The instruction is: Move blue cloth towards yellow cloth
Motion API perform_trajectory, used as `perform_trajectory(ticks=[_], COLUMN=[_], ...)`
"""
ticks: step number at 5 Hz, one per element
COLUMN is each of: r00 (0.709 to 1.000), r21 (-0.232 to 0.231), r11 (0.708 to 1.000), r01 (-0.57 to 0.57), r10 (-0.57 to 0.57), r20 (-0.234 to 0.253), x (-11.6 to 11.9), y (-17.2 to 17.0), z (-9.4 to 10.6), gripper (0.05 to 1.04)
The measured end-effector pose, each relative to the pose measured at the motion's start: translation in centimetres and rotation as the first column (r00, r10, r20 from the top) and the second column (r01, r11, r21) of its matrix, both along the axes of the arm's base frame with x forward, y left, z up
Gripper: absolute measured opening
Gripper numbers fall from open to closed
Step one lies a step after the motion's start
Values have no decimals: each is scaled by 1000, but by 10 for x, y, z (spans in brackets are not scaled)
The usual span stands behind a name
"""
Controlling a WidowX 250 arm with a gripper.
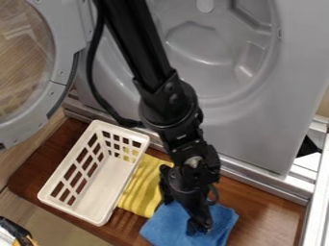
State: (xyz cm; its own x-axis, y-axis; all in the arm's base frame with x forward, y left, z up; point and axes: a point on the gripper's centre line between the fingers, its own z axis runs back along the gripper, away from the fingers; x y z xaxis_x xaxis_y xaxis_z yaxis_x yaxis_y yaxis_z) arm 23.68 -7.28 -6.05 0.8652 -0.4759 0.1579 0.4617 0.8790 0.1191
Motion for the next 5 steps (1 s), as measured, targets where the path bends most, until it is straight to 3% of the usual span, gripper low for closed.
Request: perform_trajectory(ticks=[2,4,5], r00=[999,992,989], r21=[-16,-90,-160], r11=[1000,993,983], r01=[23,70,88], r10=[-23,-60,-67], r20=[33,107,129], x=[5,16,18], y=[-3,-13,-12], z=[12,45,70], gripper=[999,999,999])
